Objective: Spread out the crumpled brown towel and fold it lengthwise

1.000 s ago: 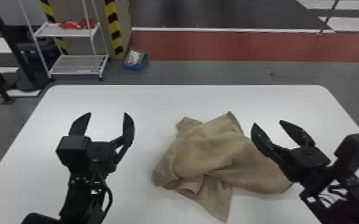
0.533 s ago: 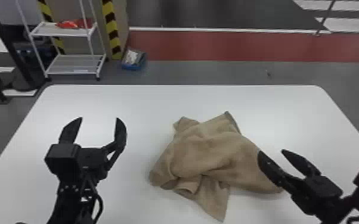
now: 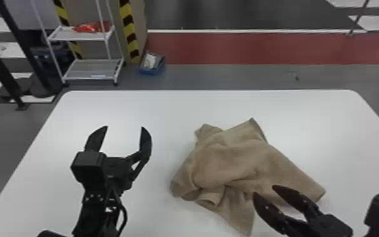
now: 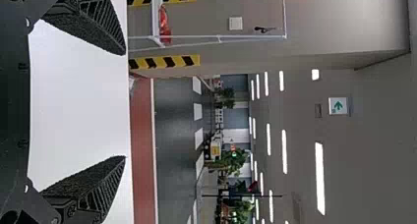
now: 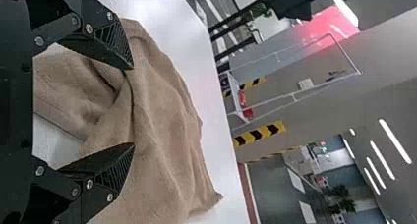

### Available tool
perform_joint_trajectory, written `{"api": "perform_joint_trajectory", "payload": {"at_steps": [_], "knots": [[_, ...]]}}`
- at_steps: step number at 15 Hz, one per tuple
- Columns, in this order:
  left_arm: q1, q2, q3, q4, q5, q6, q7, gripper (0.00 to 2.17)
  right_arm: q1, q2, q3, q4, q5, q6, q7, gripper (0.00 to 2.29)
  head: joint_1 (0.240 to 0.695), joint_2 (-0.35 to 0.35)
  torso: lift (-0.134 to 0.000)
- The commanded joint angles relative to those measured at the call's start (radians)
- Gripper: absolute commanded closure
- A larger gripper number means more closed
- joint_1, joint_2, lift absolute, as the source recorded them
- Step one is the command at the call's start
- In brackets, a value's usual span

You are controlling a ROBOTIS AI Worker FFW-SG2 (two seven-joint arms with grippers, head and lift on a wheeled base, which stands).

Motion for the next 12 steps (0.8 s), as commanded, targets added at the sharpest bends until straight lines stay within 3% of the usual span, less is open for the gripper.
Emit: {"api": "perform_joint_trajectory", "payload": {"at_steps": [1,4,12], "knots": [[0.0,0.001,-0.001,-0.005,0.001,0.0,0.0,0.14,0.025,-0.006,0.068,-0.026,0.09,0.031,0.045,0.41,0.695,0.064,-0.124],[0.0,0.004,0.001,-0.005,0.004,0.0,0.0,0.14,0.073,-0.028,0.143,-0.084,0.233,0.067,0.061,0.45,0.695,0.131,-0.124],[0.001,0.006,-0.003,-0.002,0.004,0.0,0.0,0.14,0.066,-0.032,0.134,-0.014,0.282,0.04,0.032,0.53,0.695,0.133,-0.124]]}}
